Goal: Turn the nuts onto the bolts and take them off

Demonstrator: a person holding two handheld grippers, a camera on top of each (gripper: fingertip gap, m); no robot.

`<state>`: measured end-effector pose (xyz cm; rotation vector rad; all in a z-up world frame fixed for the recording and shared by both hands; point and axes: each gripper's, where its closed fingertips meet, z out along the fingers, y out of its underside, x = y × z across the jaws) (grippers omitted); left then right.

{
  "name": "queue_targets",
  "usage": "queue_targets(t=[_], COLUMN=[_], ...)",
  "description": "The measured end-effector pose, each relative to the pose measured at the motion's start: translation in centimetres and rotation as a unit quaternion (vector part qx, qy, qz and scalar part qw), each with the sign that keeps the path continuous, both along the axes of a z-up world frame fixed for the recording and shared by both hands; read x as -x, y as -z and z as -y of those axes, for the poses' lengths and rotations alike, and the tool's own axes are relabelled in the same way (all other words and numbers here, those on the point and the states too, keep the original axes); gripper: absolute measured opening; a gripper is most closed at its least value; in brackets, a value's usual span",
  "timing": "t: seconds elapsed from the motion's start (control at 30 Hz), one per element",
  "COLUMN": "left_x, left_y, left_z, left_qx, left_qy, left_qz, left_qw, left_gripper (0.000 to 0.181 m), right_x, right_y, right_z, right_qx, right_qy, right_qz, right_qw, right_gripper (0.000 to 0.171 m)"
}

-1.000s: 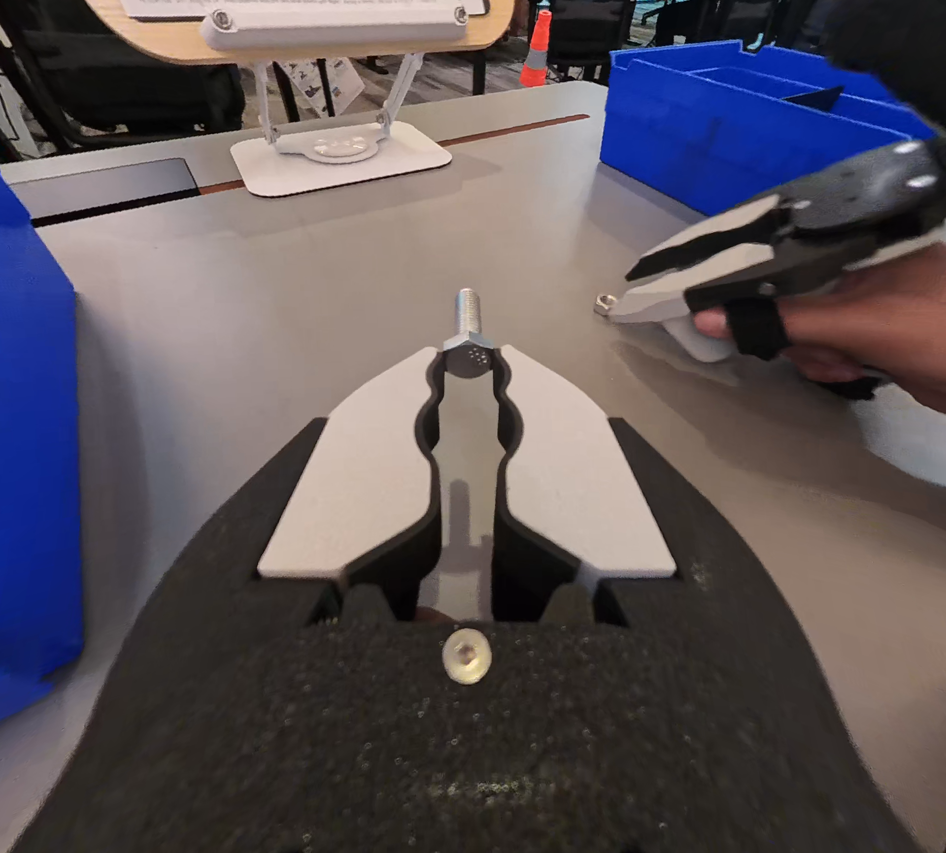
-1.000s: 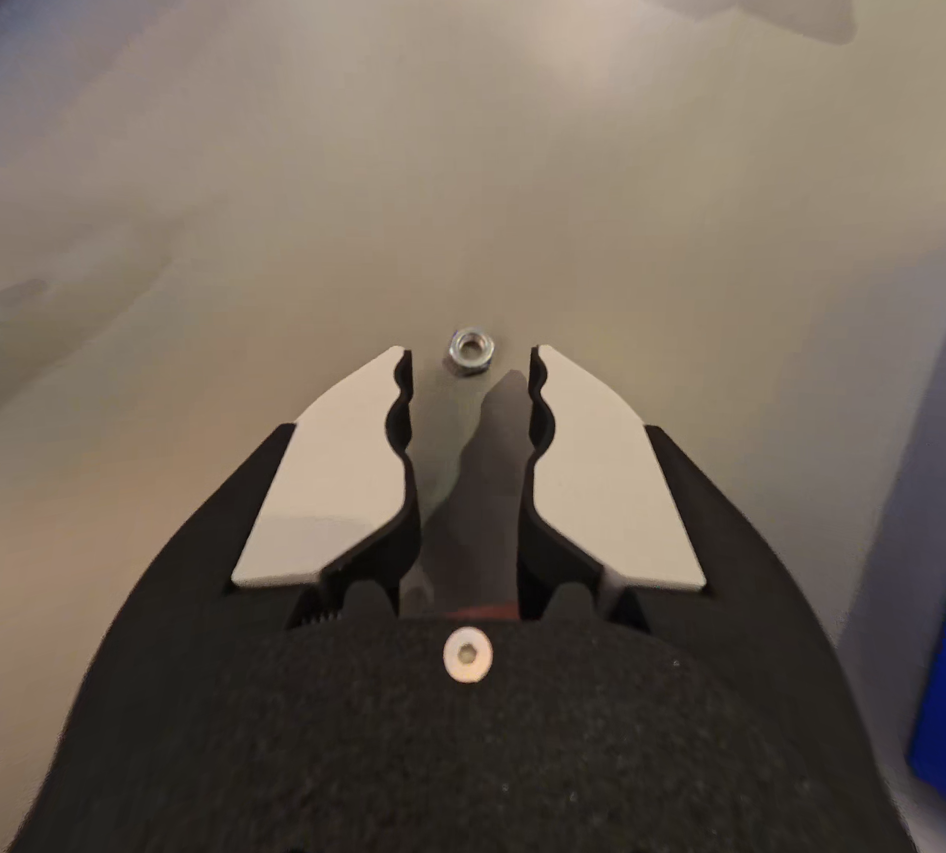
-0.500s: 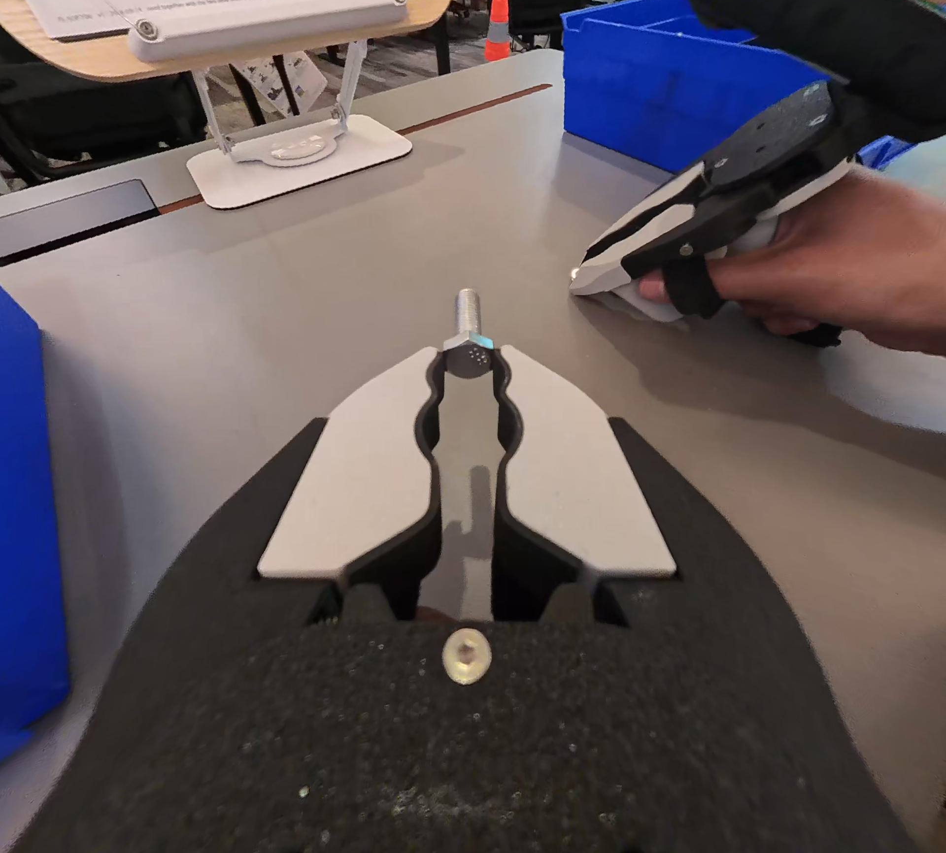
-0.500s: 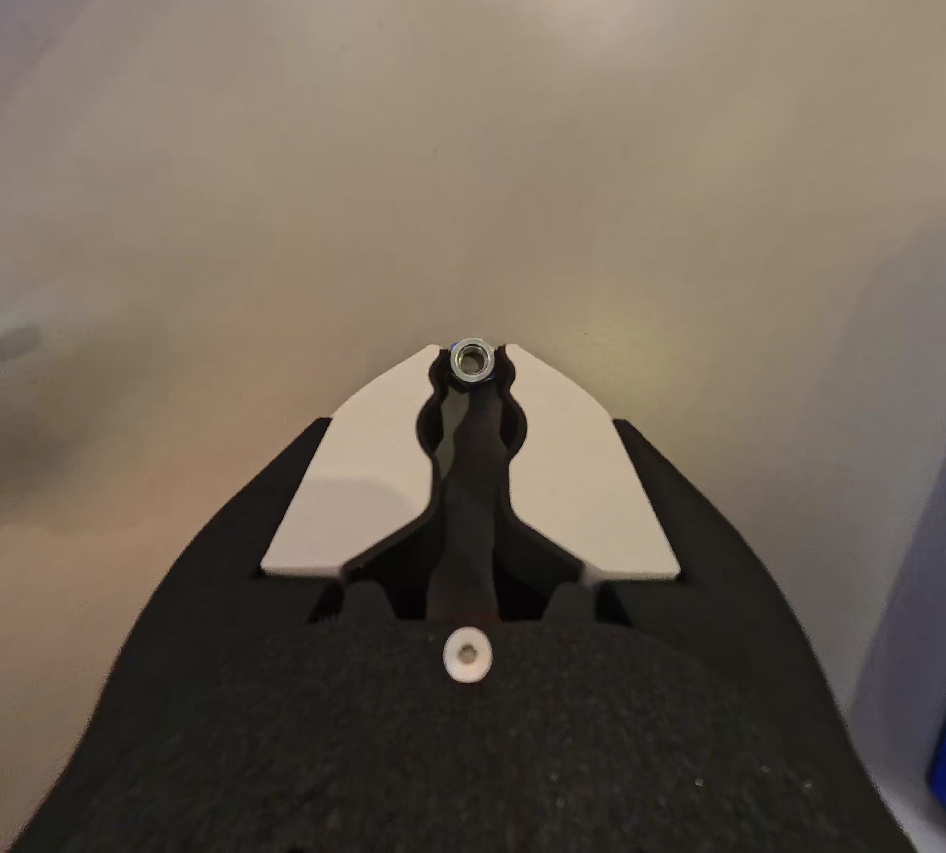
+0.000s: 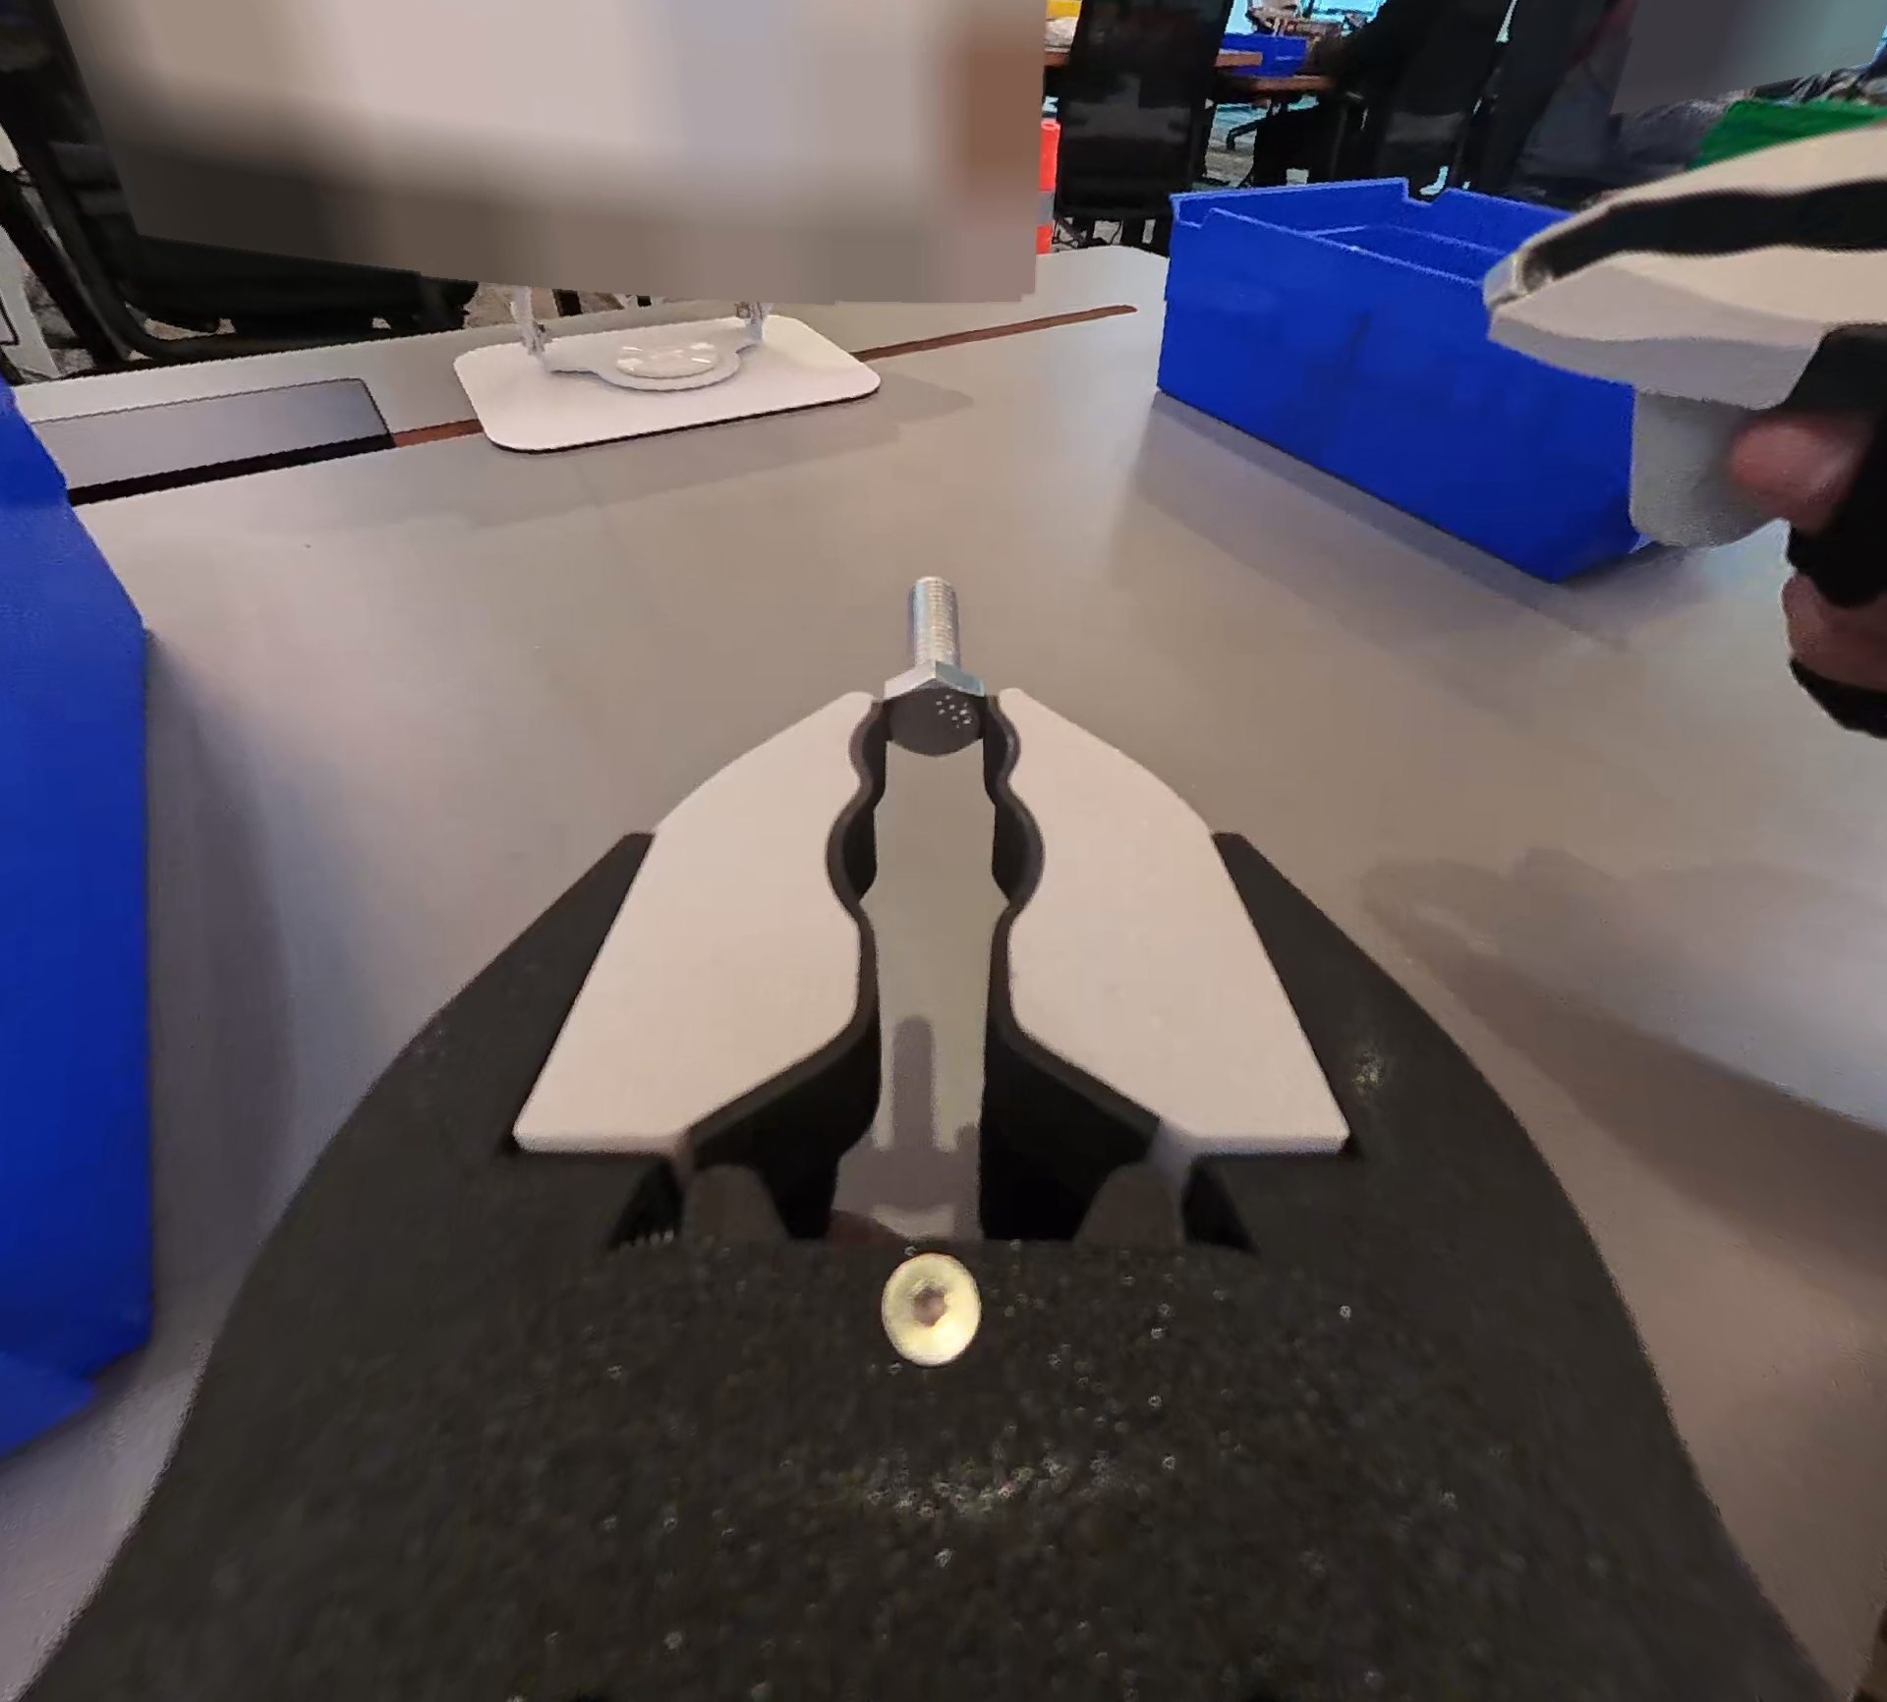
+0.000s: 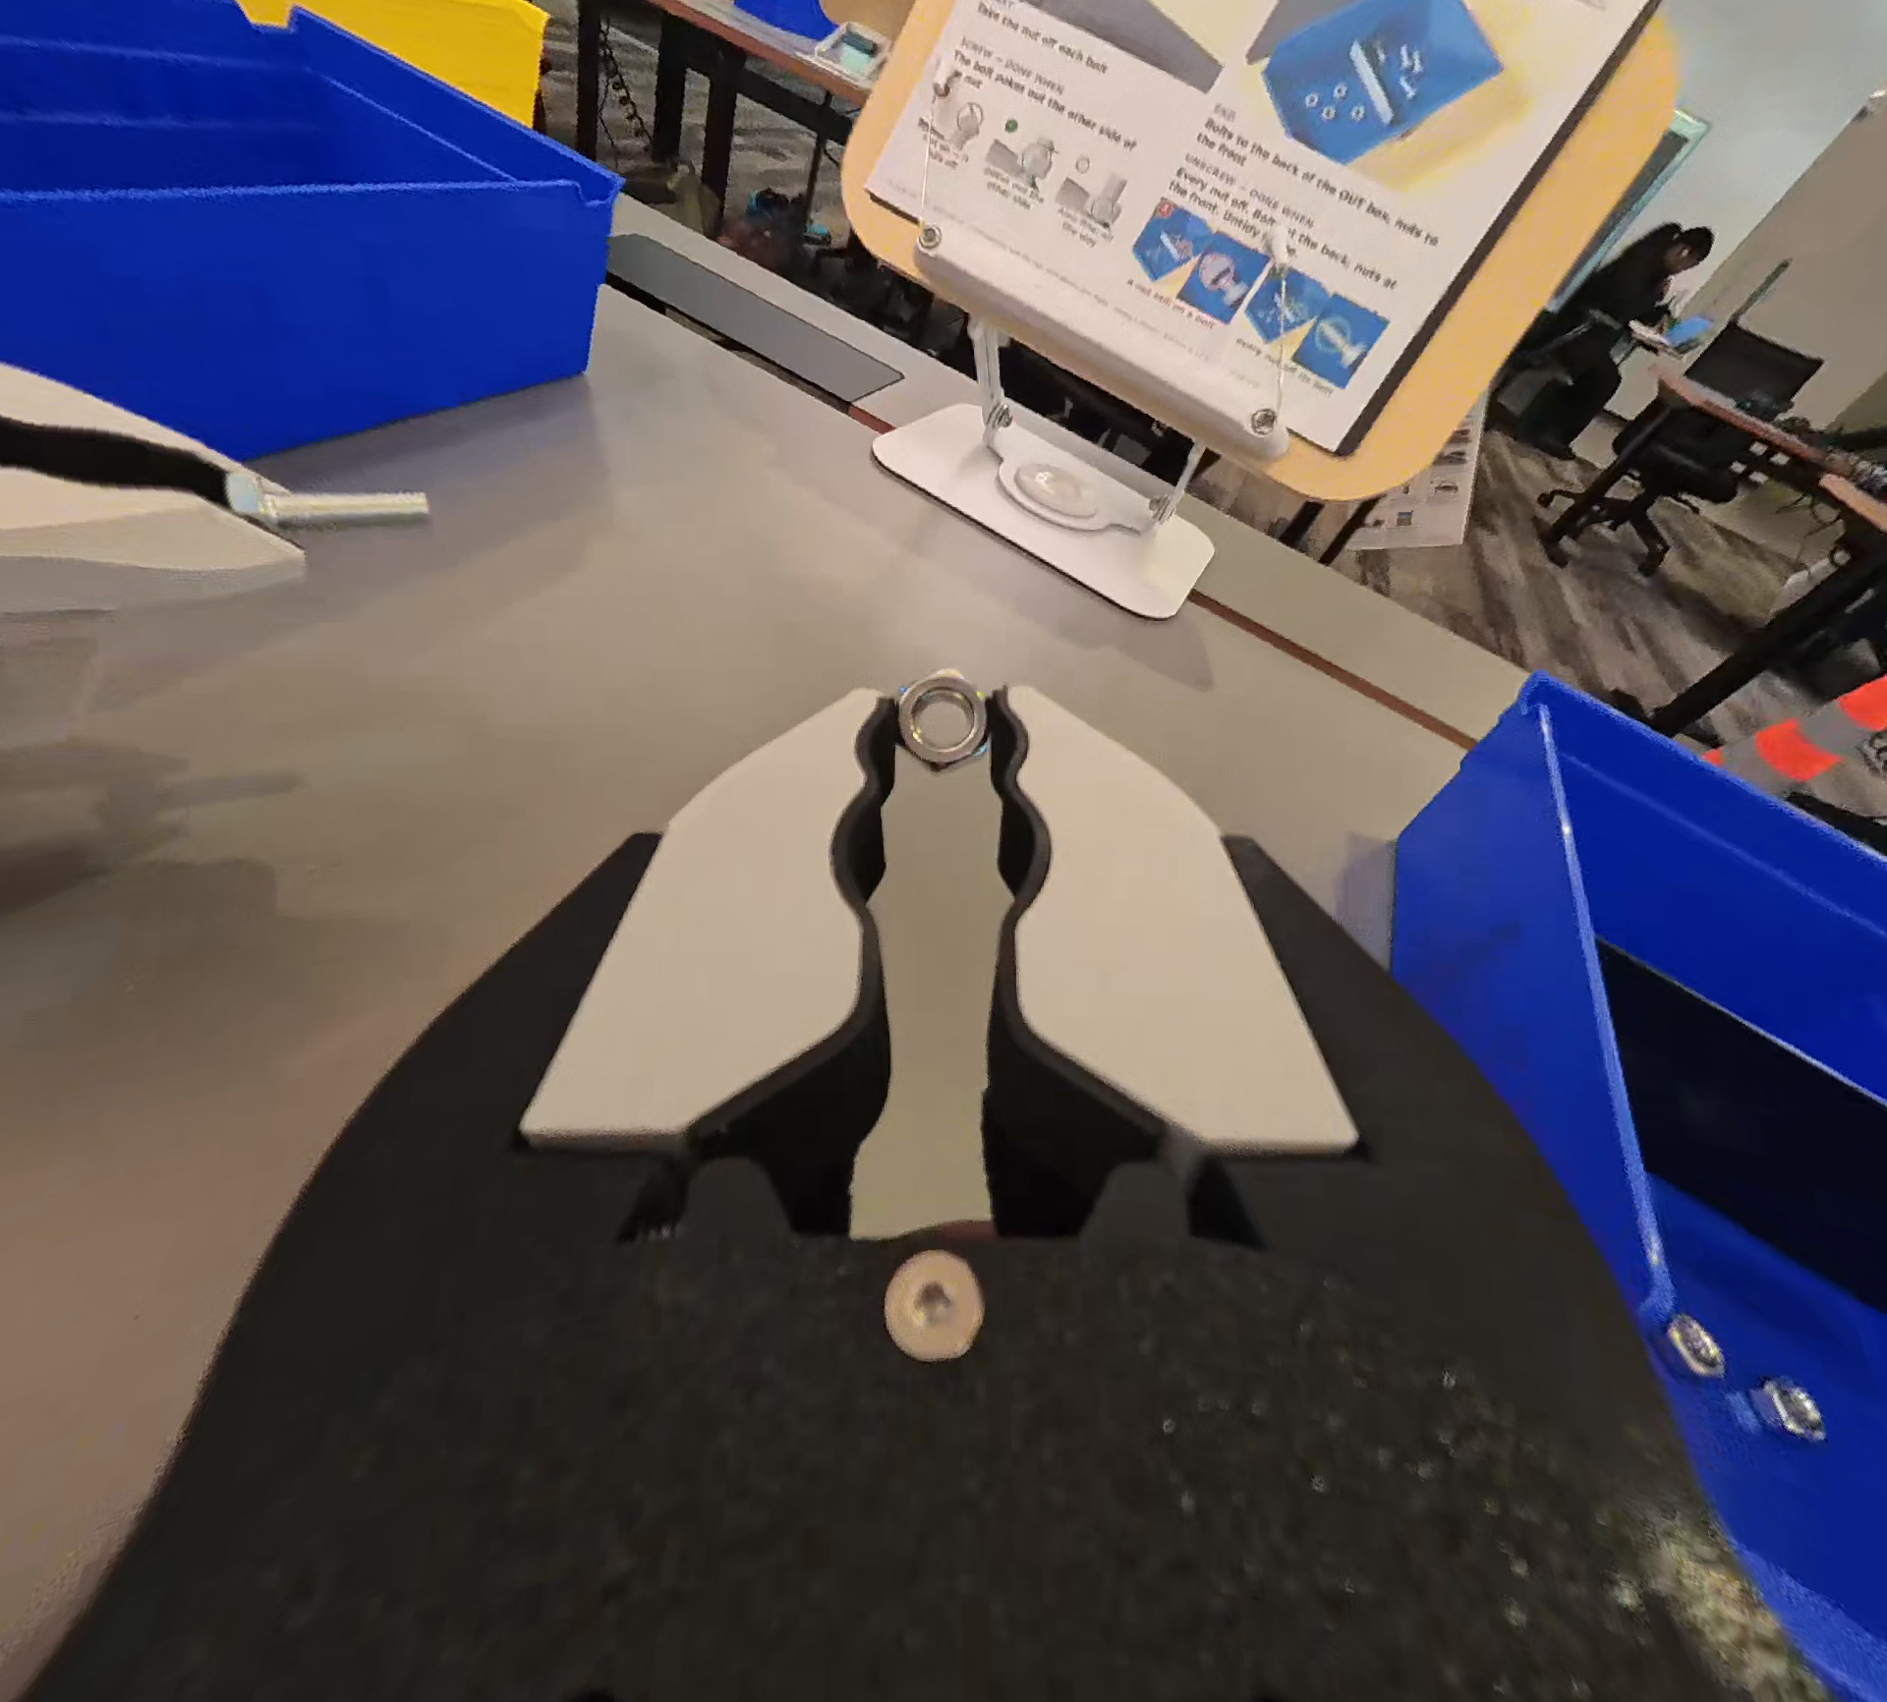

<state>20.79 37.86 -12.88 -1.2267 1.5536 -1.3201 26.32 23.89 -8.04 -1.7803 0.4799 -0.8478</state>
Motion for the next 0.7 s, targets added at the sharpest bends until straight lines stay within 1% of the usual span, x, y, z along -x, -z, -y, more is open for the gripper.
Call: queue_targets(t=[0.1, 0.17, 0.2, 0.23, 0.3, 0.33, 0.4, 0.43, 0.47, 0.53, 0.63, 0.7], left_x=[0.1, 0.1, 0.1, 0.1, 0.2, 0.2, 0.2, 0.2, 0.2, 0.2, 0.2, 0.2], left_y=[0.1, 0.1, 0.2, 0.2, 0.3, 0.3, 0.3, 0.4, 0.3, 0.4, 0.6, 0.7], left_z=[0.3, 0.5, 0.7, 0.8, 0.9, 0.9, 1.1, 1.1, 1.1, 1.3, 1.5, 1.7], left_qx=[-0.013, -0.023, -0.027, -0.03, -0.035, -0.036, -0.038, -0.039, -0.04, -0.044, -0.056, -0.064], left_qy=[0.003, 0.006, 0.009, 0.011, 0.012, 0.012, 0.017, 0.018, 0.017, 0.02, 0.021, 0.024], left_qz=[0.001, 0.003, 0.003, 0.002, 0.003, 0.003, 0.0, 0.0, 0.001, 0.001, -0.002, -0.003], left_qw=[1.0, 1.0, 1.0, 0.999, 0.999, 0.999, 0.999, 0.999, 0.999, 0.999, 0.998, 0.998], left_gripper=[0.017, 0.017, 0.017, 0.017, 0.017, 0.017, 0.017, 0.017, 0.017, 0.017, 0.017, 0.017], right_x=[-0.3, -0.7, -1.4, -2.4, -5.4, -7.2, -10.7, -12.5, -14.0, -15.9, -16.2, -15.8], right_y=[0.2, -0.6, -1.4, -2.5, -4.6, -5.3, -5.1, -4.2, -2.6, 0.7, 6.1, 9.2], right_z=[0.7, 1.9, 3.2, 5.0, 9.9, 12.6, 17.3, 19.4, 21.0, 22.6, 22.5, 22.2], right_qx=[-0.011, -0.024, -0.027, -0.027, -0.021, -0.018, -0.008, 0.003, 0.021, 0.047, 0.115, 0.183], right_qy=[0.006, 0.013, 0.025, 0.045, 0.092, 0.111, 0.132, 0.14, 0.139, 0.121, 0.081, 0.062], right_qz=[-0.016, -0.018, -0.016, -0.007, -0.005, -0.023, -0.082, -0.111, -0.153, -0.221, -0.314, -0.351], right_qw=[1.0, 0.999, 0.999, 0.999, 0.996, 0.993, 0.988, 0.984, 0.978, 0.967, 0.939, 0.916], right_gripper=[0.018, 0.018, 0.018, 0.018, 0.018, 0.018, 0.018, 0.017, 0.018, 0.018, 0.018, 0.018])
